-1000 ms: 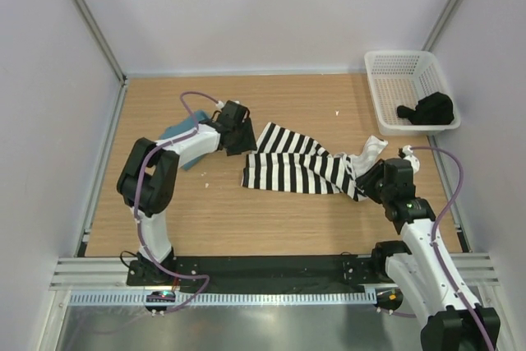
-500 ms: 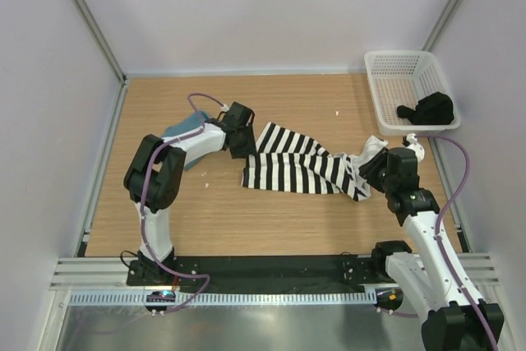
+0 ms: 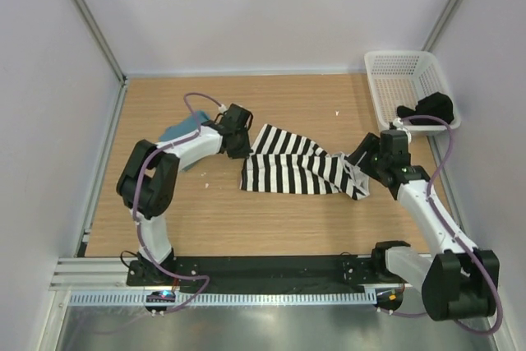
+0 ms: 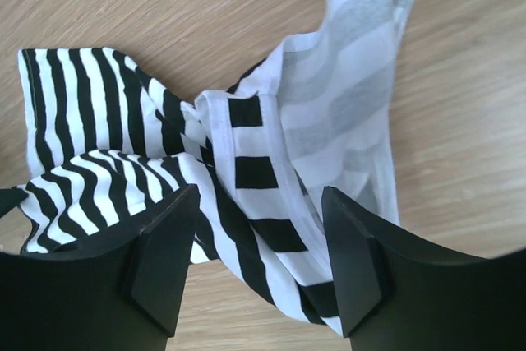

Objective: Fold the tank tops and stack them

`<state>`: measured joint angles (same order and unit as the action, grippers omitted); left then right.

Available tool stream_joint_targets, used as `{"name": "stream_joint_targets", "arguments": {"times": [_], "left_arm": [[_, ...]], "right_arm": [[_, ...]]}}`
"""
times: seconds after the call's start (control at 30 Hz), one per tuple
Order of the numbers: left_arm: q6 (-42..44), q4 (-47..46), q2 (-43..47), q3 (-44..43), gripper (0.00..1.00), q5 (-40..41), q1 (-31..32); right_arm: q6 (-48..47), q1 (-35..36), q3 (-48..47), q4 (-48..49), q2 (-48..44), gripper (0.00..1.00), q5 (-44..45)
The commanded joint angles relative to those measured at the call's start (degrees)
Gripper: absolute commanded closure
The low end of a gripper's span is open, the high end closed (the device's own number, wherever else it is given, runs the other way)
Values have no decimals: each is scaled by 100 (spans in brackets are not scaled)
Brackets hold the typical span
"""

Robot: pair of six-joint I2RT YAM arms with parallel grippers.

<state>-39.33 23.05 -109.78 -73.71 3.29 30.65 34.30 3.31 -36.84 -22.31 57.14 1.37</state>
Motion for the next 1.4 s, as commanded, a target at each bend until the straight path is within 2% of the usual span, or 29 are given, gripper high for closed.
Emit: {"name": "stream_joint_targets", "arguments": {"times": [0.0,0.1,0.17,0.27,0.33,0.37,0.4,0.47,0.5,0.67,0.77,0.8,0.9,0.93,0.97,1.03,1.1,1.13,1.2,1.3,1.33,1.37], "left_arm": [[250,-202,974,303,100,278,11],[364,-650,1589,742,100,94,11],[417,-819,1905,989,100,32,11],[558,-898,2091,1104,100,101,11],[602,-890,2171,1105,100,242,11],[628,-872,2171,1035,100,268,2],[628,-820,2162,982,100,277,-7],[646,-750,2127,807,100,286,-33],[646,-680,2066,736,100,278,-77],[532,-249,1916,61,100,278,-419],[505,-239,2302,145,100,339,-429],[445,-370,2486,277,100,330,-420],[286,-687,3215,1111,100,217,-341],[277,-792,3600,1392,100,155,-280],[286,-993,3769,1969,100,85,-114],[321,-1074,4094,2482,100,14,89],[268,-1127,4525,3168,100,-4,388],[155,-1153,4674,3570,100,31,493],[5,-1197,5173,3915,100,110,801],[-232,-1198,5807,4417,100,268,1118],[-294,-1197,5949,4583,100,312,1153],[-390,-1119,6063,4655,100,330,1171]], "right_arm": [[-345,12,-438,525,428,32,-680],[-398,151,-543,841,981,29,-1138],[-442,388,-640,868,1166,29,-1139],[-504,898,-736,842,1562,36,-963],[-486,996,-798,912,1747,49,-936],[-486,987,-912,938,1921,70,-945],[-495,987,-991,930,1993,81,-823],[-547,987,-1358,895,2160,97,-647],[-574,987,-1518,825,2213,99,-516],[-732,961,-2818,561,2372,99,-22],[-688,987,-2882,683,2021,99,-461],[-662,1031,-2786,753,1628,99,-531],[-583,1293,-1970,728,942,99,-506],[-435,1347,-1350,710,443,99,-445],[-320,1374,-1013,675,142,99,-296],[56,1392,4,535,-395,96,-216],[321,1409,605,394,-1221,94,-303],[436,1409,1078,333,-1510,90,-408],[822,1418,1406,131,-2196,86,-723],[1148,1435,1768,-150,-2857,61,-1006],[1166,1435,1777,-264,-2954,49,-1024],[1105,1444,1742,-509,-3059,45,-989]]}}
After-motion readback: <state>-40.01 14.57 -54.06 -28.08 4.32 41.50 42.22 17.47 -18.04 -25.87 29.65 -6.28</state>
